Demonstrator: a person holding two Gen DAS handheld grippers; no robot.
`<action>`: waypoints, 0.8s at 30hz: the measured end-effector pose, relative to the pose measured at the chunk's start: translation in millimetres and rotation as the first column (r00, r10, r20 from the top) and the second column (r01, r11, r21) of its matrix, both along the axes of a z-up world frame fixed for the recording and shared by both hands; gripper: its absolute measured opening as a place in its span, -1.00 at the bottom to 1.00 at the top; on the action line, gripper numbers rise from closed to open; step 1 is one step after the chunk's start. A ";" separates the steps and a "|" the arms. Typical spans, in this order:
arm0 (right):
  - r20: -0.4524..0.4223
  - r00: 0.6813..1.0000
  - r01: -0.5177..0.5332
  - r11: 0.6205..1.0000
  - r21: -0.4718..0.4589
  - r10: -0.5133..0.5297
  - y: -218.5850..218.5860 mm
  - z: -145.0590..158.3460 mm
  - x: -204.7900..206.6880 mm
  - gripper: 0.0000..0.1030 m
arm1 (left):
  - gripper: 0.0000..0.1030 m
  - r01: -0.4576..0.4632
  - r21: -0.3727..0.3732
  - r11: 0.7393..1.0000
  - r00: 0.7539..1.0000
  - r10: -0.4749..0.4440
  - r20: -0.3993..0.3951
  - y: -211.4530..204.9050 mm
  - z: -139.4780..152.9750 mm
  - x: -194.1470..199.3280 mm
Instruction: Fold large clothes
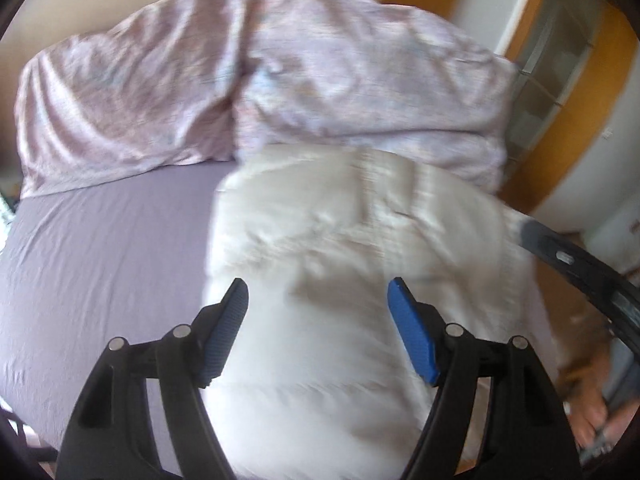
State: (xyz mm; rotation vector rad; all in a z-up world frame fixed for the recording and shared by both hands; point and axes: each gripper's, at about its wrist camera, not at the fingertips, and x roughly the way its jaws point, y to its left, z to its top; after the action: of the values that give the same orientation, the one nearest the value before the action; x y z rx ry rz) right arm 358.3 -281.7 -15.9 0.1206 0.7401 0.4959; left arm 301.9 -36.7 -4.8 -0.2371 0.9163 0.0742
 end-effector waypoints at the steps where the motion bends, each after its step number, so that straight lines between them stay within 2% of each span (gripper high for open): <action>1: 0.001 1.000 -0.003 1.000 -0.011 0.003 2.7 -2.2 0.1 -0.27 | 0.40 -0.020 0.004 1.000 1.000 0.020 -0.010 3.7 -4.2 3.6; 4: -0.030 1.000 -0.005 0.997 -0.076 0.003 9.3 -22.9 6.3 -0.32 | 0.43 -0.040 -0.025 0.999 0.998 0.039 -0.039 10.8 -19.6 10.4; 7: -0.113 0.993 0.025 0.988 -0.151 -0.042 3.2 -61.9 17.9 -0.39 | 0.54 -0.013 -0.012 1.000 0.999 0.013 -0.036 2.2 -28.4 14.1; 11: -0.182 0.979 0.076 0.991 -0.108 -0.094 -20.0 -94.2 21.5 -0.43 | 0.62 0.058 0.071 0.996 0.998 -0.057 -0.005 -22.3 -35.0 17.3; 16: -0.194 0.972 0.123 0.991 -0.058 -0.132 -30.4 -118.0 19.8 -0.44 | 0.69 0.077 0.141 0.987 0.996 -0.083 0.033 -40.7 -49.3 15.5; 19: -0.209 0.967 0.133 0.989 -0.072 -0.145 -26.5 -121.8 23.5 -0.44 | 0.69 0.080 0.170 0.982 0.996 -0.086 0.032 -44.7 -54.2 16.0; 21: -0.236 0.959 0.139 0.985 -0.098 -0.159 -24.3 -112.5 27.0 -0.43 | 0.69 0.090 0.174 0.981 0.995 -0.094 0.015 -44.6 -50.0 16.9; 24: -0.215 0.960 0.161 0.981 -0.108 -0.181 -24.4 -96.6 27.4 -0.43 | 0.67 0.084 0.143 0.986 0.996 -0.088 0.025 -38.0 -37.7 19.0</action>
State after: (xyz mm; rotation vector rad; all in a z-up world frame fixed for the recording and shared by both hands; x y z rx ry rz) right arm 385.7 -306.0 -112.5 0.1571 0.9628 0.2848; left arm 321.0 -74.8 -42.4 -0.0659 0.8844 0.0555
